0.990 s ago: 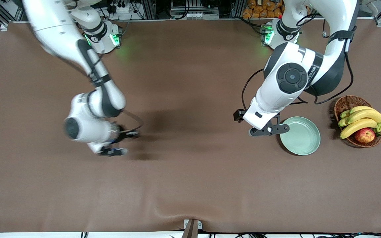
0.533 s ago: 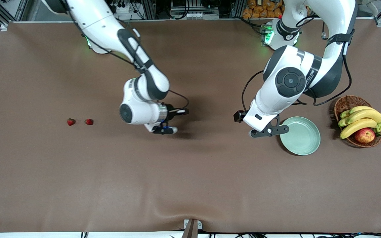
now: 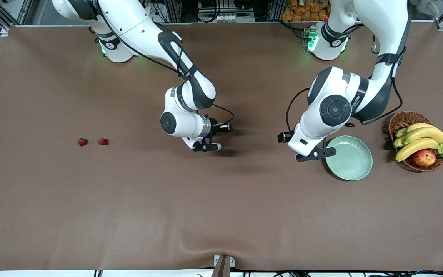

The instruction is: Collect all strawberries into plate

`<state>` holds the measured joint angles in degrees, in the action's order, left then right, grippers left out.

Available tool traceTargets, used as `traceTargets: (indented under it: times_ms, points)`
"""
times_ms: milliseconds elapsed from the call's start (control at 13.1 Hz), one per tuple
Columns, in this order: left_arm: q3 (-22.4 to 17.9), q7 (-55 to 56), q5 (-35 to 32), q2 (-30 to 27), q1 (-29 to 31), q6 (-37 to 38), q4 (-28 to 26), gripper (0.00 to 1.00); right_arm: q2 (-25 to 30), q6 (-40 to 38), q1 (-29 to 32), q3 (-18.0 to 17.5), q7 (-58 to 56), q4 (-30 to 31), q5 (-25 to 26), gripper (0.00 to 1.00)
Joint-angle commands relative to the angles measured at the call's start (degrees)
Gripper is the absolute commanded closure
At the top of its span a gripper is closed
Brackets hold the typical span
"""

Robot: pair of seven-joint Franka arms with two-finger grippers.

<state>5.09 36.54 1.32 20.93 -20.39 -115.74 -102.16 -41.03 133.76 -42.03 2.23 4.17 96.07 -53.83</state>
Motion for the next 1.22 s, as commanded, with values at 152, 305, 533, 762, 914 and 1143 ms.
traceTargets:
  times_ms: [152, 305, 533, 762, 914, 1143]
  points:
    - [0.3, 9.7, 0.9, -2.0, -1.6, -5.5, -5.9, 0.0, 0.8, -1.3, 2.5, 0.4, 0.4, -1.1, -0.5, 0.03]
    - [0.3, 14.9, 1.1, -0.5, -3.6, -6.8, -5.4, 0.0, 2.3, -2.4, 5.2, 0.8, 0.3, 0.3, -0.3, 0.02]
    - [0.3, 23.9, 1.5, 3.0, -7.8, -11.0, -2.9, 0.0, 3.3, -6.0, 10.8, 4.7, -1.8, 1.8, 4.8, 0.0]
    - [0.2, 34.1, 0.9, 11.0, -13.3, -11.7, 6.9, 0.0, 5.4, -16.8, 19.1, 7.6, -2.6, 1.6, 17.6, 0.0]
    - [0.2, 34.7, 0.9, 15.0, -15.3, -11.8, 10.4, 0.06, 6.1, -20.8, 24.9, 7.5, -4.6, 1.2, 28.0, 0.0]
    - [0.1, 34.5, -0.9, 18.7, -17.4, -18.3, 11.5, 0.24, 6.5, -26.4, 29.4, 7.6, -11.6, 1.2, 37.1, 0.0]
